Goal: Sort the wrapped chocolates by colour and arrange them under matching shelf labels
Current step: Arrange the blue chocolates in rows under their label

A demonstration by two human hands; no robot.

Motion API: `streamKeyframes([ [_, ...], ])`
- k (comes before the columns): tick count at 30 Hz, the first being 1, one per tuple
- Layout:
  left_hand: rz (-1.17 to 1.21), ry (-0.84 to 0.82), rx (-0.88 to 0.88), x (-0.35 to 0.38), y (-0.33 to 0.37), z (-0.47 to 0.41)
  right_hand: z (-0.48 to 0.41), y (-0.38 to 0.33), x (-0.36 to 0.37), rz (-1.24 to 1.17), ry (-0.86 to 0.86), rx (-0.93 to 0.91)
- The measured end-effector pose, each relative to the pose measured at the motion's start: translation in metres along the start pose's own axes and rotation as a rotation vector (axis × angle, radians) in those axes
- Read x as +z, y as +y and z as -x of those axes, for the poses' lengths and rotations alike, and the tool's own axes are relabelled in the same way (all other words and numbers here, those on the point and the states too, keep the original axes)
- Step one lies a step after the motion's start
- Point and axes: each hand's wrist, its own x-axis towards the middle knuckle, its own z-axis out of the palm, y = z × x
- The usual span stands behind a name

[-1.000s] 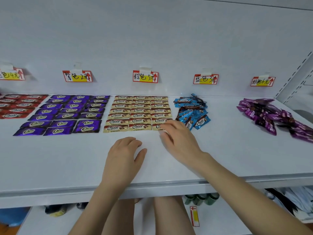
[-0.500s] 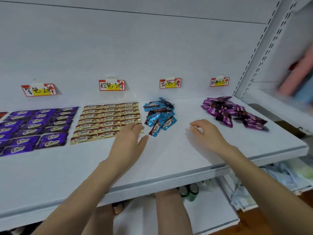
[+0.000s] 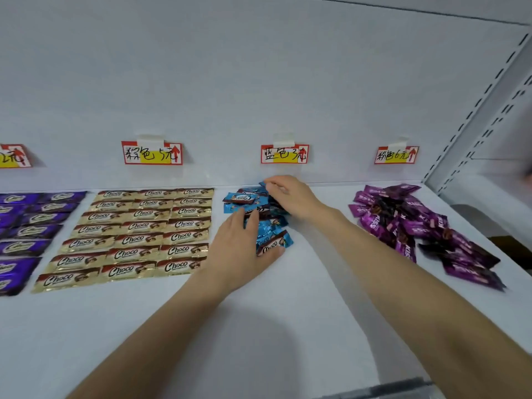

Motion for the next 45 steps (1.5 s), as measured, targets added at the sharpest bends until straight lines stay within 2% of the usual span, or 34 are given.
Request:
streamKeyframes([
  [5, -0.002, 0.135, 0.0, 0.004, 0.005, 0.001, -0.027, -0.011, 0.02, 0.016, -0.188, -0.081],
  [9, 0.022, 0.164, -0.033, 0.003, 0.012, 0.001, -0.026, -0.012, 0.017, 0.052, -0.302, -0.102],
  [16, 0.151, 0.168, -0.089, 0.001, 0.038, 0.031, 0.034, -0.006, 0.004, 0.025, -0.29, -0.164],
  [19, 0.148, 0.144, -0.122, 0.002, 0.049, 0.045, 0.065, -0.006, -0.001, 0.022, -0.256, -0.135],
  [24, 0.167, 0.037, -0.096, 0.0, 0.066, 0.065, 0.114, -0.009, -0.007, -0.217, -0.26, -0.028],
  [28, 0.135, 0.096, -0.069, -0.007, 0.072, 0.08, 0.144, -0.008, -0.021, -0.511, -0.115, 0.031],
  [30, 0.077, 0.134, -0.076, -0.009, 0.071, 0.087, 0.156, -0.005, -0.025, -0.439, -0.021, 0.024],
  [33, 0.069, 0.165, -0.096, -0.01, 0.067, 0.091, 0.168, 0.0, -0.024, -0.249, 0.015, -0.034],
  [39, 0.235, 0.165, -0.213, -0.022, 0.062, 0.087, 0.178, 0.009, -0.023, -0.253, 0.088, 0.062],
  [45, 0.665, 0.204, -0.293, -0.036, 0.059, 0.079, 0.185, 0.012, -0.043, -0.473, 0.23, 0.153],
])
